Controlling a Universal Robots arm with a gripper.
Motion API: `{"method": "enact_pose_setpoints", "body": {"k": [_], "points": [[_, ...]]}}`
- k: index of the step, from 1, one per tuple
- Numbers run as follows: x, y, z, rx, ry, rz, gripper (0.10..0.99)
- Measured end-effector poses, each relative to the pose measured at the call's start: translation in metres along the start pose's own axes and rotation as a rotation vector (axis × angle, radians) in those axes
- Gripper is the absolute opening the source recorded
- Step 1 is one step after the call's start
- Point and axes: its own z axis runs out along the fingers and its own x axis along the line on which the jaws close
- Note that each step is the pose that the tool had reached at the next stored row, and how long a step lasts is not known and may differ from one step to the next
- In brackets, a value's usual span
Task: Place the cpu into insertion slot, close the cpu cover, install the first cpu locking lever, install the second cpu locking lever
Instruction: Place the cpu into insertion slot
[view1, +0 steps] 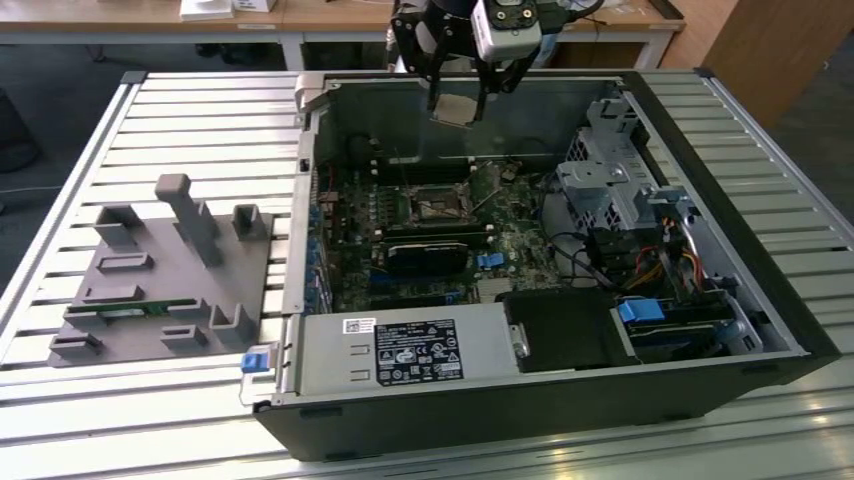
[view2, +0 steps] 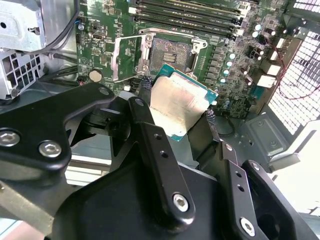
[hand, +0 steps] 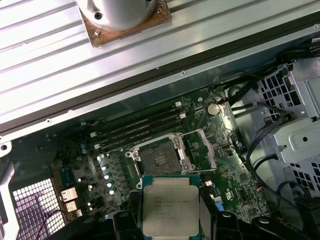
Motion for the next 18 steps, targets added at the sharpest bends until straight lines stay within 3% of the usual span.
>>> {"method": "enact_pose_setpoints", "body": {"k": [18], "points": [[0.0000, 0.0000, 0.0000, -0.001, -0.0025, 0.028, 0.541]]}}
